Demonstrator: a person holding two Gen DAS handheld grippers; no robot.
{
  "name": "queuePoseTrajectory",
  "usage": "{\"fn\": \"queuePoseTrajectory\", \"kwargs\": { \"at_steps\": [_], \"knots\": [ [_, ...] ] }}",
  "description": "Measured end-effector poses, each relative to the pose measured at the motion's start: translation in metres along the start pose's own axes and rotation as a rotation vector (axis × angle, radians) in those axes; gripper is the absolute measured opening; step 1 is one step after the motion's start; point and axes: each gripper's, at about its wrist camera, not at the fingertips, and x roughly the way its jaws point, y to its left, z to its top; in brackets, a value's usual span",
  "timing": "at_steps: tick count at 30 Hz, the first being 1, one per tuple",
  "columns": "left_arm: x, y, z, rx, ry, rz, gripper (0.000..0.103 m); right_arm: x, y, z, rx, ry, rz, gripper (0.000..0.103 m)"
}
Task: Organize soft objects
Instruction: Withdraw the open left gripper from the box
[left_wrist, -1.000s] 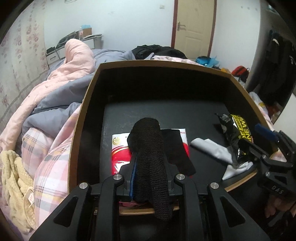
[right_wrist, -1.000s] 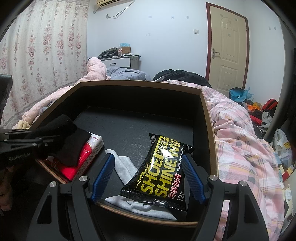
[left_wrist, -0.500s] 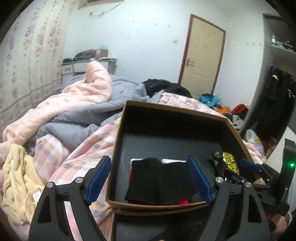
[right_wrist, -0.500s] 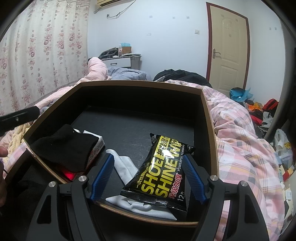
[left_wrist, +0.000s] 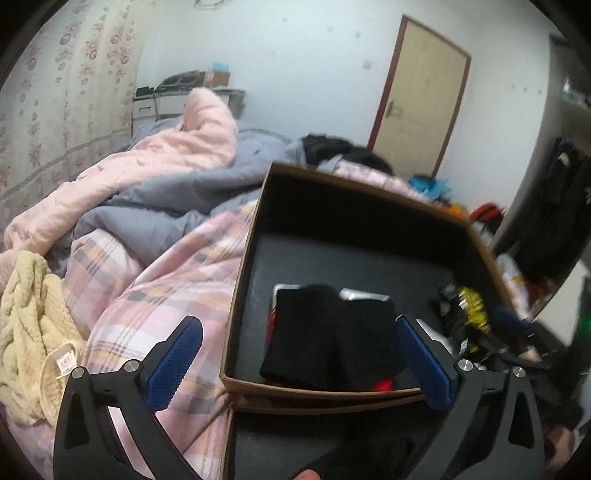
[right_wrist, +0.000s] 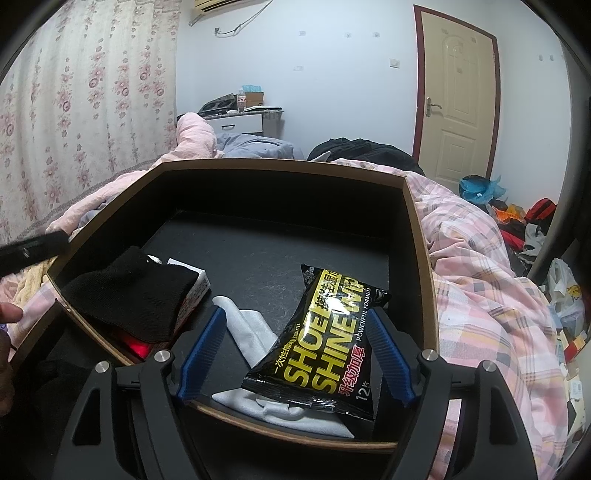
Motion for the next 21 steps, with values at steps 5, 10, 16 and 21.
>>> {"fn": "queuePoseTrajectory", "kwargs": {
  "at_steps": [5, 10, 16, 21],
  "knots": [
    [0.021, -0.018, -0.01, 0.1, 0.08, 0.08, 0.103, 0.0, 0.0, 0.0, 0.0, 0.0, 0.0, 0.077],
    [0.029, -0.009, -0.012, 0.044, 0.128, 0.027, 0.103, 0.001, 0.004, -0.001, -0.015, 0.008, -0.009, 0.079],
    [0.036, 0.001, -0.012, -0.025, 0.17, -0.011, 0.103, -0.005, 0.007, 0.002, -0.022, -0.016, 0.029, 0.083],
    [0.032, -0.002, -0.014, -0.013, 0.146, -0.004, 0.103, -0.028, 0.015, 0.008, -0.05, -0.087, 0.083, 0.083]
  ]
}}
